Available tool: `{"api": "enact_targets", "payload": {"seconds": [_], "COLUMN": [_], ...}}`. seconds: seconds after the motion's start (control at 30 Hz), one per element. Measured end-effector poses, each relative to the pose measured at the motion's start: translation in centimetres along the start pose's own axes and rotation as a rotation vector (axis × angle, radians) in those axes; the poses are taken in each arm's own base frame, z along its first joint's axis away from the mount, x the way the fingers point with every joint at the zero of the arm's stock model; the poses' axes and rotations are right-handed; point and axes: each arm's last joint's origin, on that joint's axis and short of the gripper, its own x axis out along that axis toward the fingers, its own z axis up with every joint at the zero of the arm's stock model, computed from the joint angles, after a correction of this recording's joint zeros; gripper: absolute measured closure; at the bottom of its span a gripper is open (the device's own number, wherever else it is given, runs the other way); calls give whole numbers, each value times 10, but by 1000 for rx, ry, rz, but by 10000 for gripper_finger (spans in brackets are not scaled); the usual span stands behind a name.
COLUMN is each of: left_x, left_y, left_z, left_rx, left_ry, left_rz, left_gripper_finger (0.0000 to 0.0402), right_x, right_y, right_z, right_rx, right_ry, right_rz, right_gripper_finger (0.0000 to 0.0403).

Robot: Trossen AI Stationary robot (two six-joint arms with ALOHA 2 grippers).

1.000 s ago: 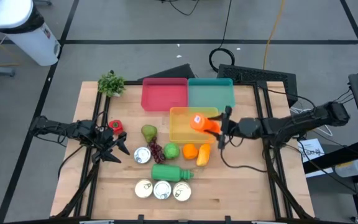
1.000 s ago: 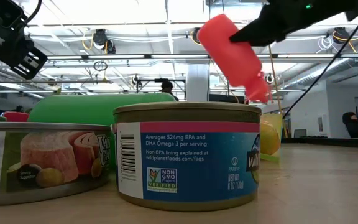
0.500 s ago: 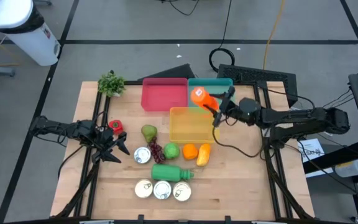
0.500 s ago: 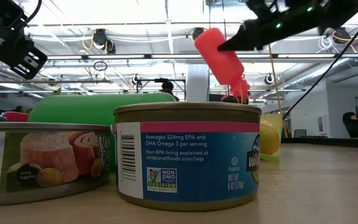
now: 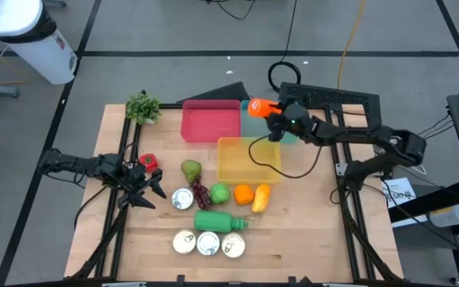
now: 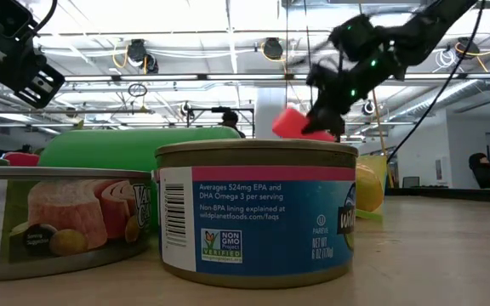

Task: Pick & Place Food Item
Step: Put the orange water bottle into the green bin, then put the green water bottle into the green bin

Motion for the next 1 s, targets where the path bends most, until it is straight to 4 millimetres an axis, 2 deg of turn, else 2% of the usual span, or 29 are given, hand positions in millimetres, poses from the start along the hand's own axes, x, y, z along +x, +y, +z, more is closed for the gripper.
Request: {"api": "enact_targets", "payload": {"seconds": [0.17,0.37,0.5,0.63,0.8,0.93,1.0], "left_x": [0,0,0,0,0,0,0], "left_y": [0,0,0,0,0,0,0], "left_z": [0,0,0,0,0,0,0], "left_rx": [0,0,0,0,0,1,0], "left_ry": [0,0,0,-1,0,0,0], "left_rz": [0,0,0,0,0,0,0], "left_gripper_finger": [149,149,149,149,149,149,149], "right_x": [20,30,31,26,1,-39,-63], "right_y": [9,15,15,12,12,14,17], "right_z": [-16,-22,-21,-15,5,22,27], "right_rx": [-77,-140,-105,27,206,357,416], "right_ry": [81,132,128,96,23,-27,-56], "right_rz": [37,23,-2,-25,-4,86,199], "right_gripper_finger": [175,175,175,175,175,175,175]}}
